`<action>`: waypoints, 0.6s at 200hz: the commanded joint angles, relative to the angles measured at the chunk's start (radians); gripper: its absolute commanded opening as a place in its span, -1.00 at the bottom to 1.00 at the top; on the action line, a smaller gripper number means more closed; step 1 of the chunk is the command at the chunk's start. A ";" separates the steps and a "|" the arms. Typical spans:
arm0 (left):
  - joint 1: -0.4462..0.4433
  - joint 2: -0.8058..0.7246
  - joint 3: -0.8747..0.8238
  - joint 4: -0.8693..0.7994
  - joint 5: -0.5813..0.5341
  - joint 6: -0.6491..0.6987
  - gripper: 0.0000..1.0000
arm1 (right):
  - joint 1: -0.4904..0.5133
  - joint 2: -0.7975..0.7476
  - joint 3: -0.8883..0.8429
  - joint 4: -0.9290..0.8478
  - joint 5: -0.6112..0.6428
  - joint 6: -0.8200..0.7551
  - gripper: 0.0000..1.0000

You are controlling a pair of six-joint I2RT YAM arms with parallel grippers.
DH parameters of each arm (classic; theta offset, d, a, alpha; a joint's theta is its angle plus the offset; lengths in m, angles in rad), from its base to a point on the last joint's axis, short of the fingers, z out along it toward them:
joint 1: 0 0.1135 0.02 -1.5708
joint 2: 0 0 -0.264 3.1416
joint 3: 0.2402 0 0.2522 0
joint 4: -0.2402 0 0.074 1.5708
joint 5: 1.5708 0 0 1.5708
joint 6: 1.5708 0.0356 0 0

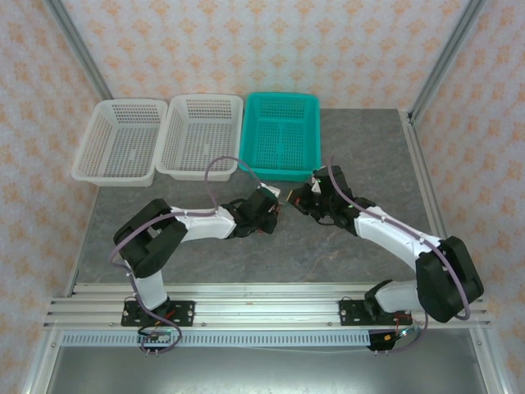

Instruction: Untangle the cables

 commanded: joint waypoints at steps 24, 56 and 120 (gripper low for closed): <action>0.042 -0.006 -0.102 -0.064 -0.104 -0.089 -0.81 | -0.167 -0.200 -0.070 -0.064 0.071 0.082 -1.00; 0.057 -0.028 -0.168 -0.052 -0.104 -0.118 -0.87 | -0.339 -0.342 -0.123 -0.141 0.065 0.098 -1.00; 0.031 -0.123 -0.236 0.054 0.036 -0.092 -0.88 | -0.332 -0.326 -0.147 -0.112 -0.040 0.025 -1.00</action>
